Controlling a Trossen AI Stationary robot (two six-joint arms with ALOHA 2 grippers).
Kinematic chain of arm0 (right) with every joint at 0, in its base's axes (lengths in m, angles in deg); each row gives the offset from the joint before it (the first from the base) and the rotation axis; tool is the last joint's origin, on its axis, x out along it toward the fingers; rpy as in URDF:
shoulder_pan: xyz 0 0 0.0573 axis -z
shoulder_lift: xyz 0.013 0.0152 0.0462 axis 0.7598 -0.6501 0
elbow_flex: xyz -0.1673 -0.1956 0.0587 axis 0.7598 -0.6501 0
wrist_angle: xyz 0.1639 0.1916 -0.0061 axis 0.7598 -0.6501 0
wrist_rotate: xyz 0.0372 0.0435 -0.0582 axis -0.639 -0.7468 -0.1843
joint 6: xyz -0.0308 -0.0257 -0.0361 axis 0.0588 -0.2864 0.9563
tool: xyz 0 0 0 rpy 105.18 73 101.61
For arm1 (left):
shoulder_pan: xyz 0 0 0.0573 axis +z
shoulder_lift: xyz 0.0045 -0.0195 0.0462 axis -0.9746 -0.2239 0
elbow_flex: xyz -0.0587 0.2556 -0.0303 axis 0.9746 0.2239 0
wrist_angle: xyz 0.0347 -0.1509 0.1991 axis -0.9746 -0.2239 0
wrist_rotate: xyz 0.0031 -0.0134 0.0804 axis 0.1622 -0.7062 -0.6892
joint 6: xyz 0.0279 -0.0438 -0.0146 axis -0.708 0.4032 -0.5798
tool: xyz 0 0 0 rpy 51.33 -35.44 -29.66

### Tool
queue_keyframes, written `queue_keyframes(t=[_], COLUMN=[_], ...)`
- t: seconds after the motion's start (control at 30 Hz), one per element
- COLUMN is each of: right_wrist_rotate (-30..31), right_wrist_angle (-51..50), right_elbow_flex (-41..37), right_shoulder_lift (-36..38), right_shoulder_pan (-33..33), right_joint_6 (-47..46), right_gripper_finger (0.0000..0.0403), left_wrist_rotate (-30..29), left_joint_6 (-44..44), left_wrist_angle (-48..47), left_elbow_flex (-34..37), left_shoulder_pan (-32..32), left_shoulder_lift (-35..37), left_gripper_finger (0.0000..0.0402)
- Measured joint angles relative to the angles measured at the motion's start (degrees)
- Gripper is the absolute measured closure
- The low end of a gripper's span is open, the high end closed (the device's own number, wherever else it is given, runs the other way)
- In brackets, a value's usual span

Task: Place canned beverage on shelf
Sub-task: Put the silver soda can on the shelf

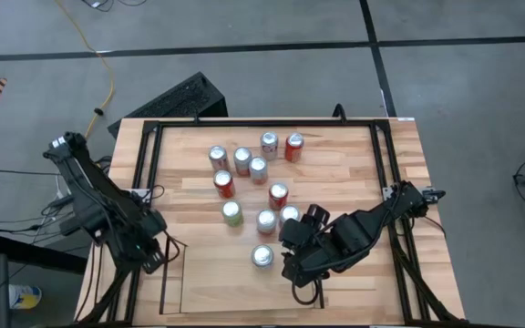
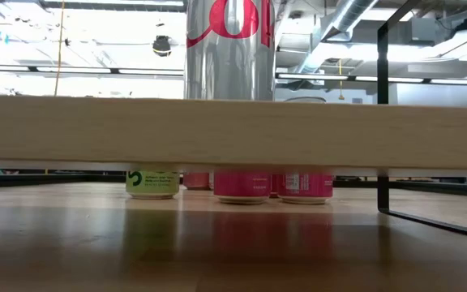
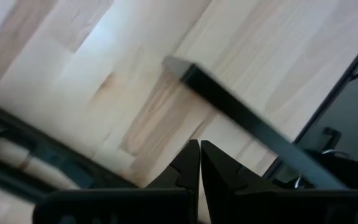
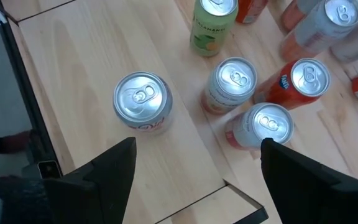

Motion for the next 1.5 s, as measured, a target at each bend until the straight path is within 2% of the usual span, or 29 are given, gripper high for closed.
queue_keyframes(t=[0.2, 0.43, 0.67, 0.77, 0.83, 0.9, 0.97, 1.07, 1.13, 1.2, 1.27, 1.4, 1.5], right_wrist_rotate=[0.0, 0.0, -0.4, -0.4, -0.4, -0.4, -0.4, -0.4, -0.6, -1.8, -3.4, -5.0, -4.9], right_wrist_angle=[0.0, 0.0, 0.0, 0.0, 0.0, 0.0, 0.0, 0.0, 0.0, 0.0, 0.0, 0.0, 0.0], right_elbow_flex=[0.0, 0.0, 0.0, 0.0, 0.0, 0.0, 0.0, 0.0, 0.0, 0.0, 0.0, 0.0, 0.0], right_shoulder_lift=[0.0, 0.0, 0.0, 0.2, 0.4, 0.4, 0.4, 0.4, 0.4, 0.4, 0.4, 0.4, 0.4], right_shoulder_pan=[0.0, -0.1, -0.9, -1.6, -2.0, -2.4, -2.6, -2.7, -2.7, -2.8, -3.1, -4.1, -4.8], right_joint_6=[0.7, 0.9, 2.1, 2.1, 2.1, 2.1, 1.6, 0.5, 0.2, 0.1, 0.0, -0.5, -0.5], right_gripper_finger=[0.0088, 0.0088, 0.0088, 0.0088, 0.0088, 0.0088, 0.0088, 0.0088, 0.0088, 0.0088, 0.0088, 0.0088, 0.0088], left_wrist_rotate=[-2.0, -1.5, 3.4, 2.7, -0.6, -7.5, -15.3, -26.7, -30.0, -28.4, -25.5, -24.0, -17.1], left_joint_6=[-1.5, -1.1, -1.6, -2.6, -4.2, -9.9, -19.9, -39.7, -54.9, -67.5, -75.1, -80.0, -80.3], left_wrist_angle=[5.3, 5.5, 4.9, 5.0, 5.4, 7.4, 11.4, 20.4, 26.2, 30.7, 32.7, 32.3, 32.1], left_elbow_flex=[0.0, 0.0, -1.6, -4.7, -7.7, -10.8, -13.2, -15.6, -16.7, -17.7, -18.6, -20.0, -20.3], left_shoulder_pan=[2.1, 3.0, 2.0, 2.0, 2.0, 2.0, 2.0, 2.1, 2.4, 3.6, 5.4, 8.9, 13.0], left_shoulder_lift=[-0.6, 0.2, 6.4, 9.9, 11.6, 12.4, 12.2, 9.9, 7.4, 4.8, 2.1, -1.8, -3.0], left_gripper_finger=[0.0401, 0.0401, 0.0401, 0.0401, 0.0401, 0.0401, 0.0402, 0.0396, 0.0383, 0.0364, 0.0341, 0.0288, 0.0247])
